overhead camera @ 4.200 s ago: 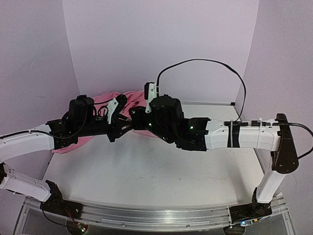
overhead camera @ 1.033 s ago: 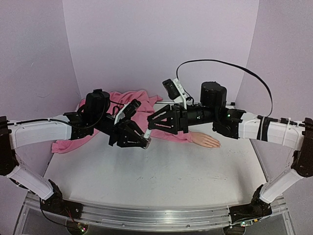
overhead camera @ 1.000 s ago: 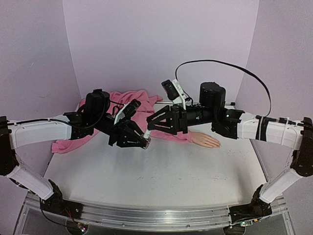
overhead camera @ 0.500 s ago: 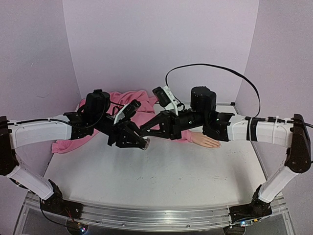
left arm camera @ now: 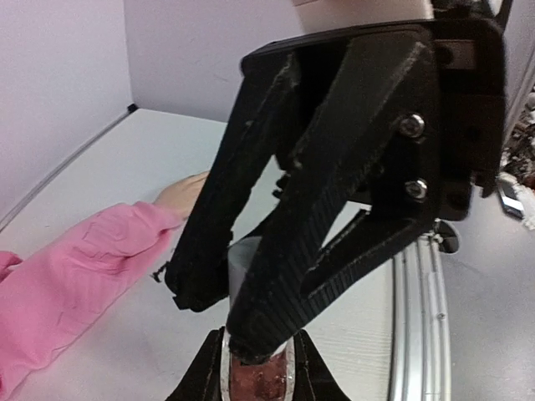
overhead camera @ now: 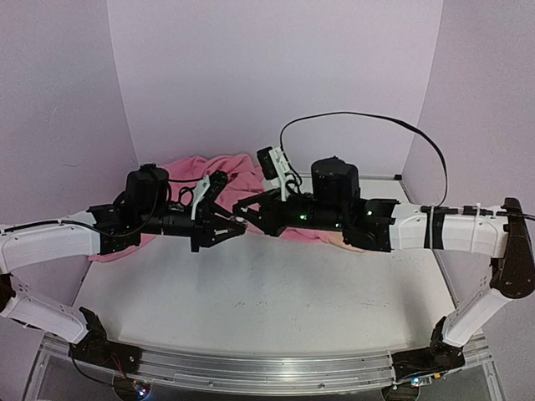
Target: Paint the nails
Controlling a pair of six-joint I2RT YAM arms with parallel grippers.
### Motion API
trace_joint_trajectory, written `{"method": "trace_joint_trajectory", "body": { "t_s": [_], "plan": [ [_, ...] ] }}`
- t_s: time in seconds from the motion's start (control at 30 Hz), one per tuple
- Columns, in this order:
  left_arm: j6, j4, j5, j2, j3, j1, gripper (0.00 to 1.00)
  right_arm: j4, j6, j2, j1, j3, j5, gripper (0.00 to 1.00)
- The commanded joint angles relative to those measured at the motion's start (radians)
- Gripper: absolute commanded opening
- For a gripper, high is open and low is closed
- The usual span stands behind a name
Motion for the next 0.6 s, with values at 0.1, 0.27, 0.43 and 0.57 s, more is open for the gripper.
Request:
{"method": "trace_joint_trajectory", "body": {
  "t_s": [0.1, 0.27, 0.43, 0.57],
  "plan": [
    [0.063, 0.055, -0.338, -0.053, 0.023, 0.014, 0.34, -0.046, 0.041, -0.022, 0.112, 0.029, 0.533, 0.0],
    [0.038, 0.055, -0.187, -0.054, 0.038, 0.014, 0.92, -0.045, 0.001, -0.051, 0.083, 0.006, 0.587, 0.0],
    [0.055, 0.056, -0.171, -0.103, 0.024, 0.014, 0.95, -0.035, -0.045, -0.085, 0.036, -0.107, 0.618, 0.0],
    [0.056, 0.055, -0.269, -0.127, 0.015, 0.014, 0.95, 0.054, -0.085, -0.075, 0.035, -0.232, 0.588, 0.0]
  ]
}}
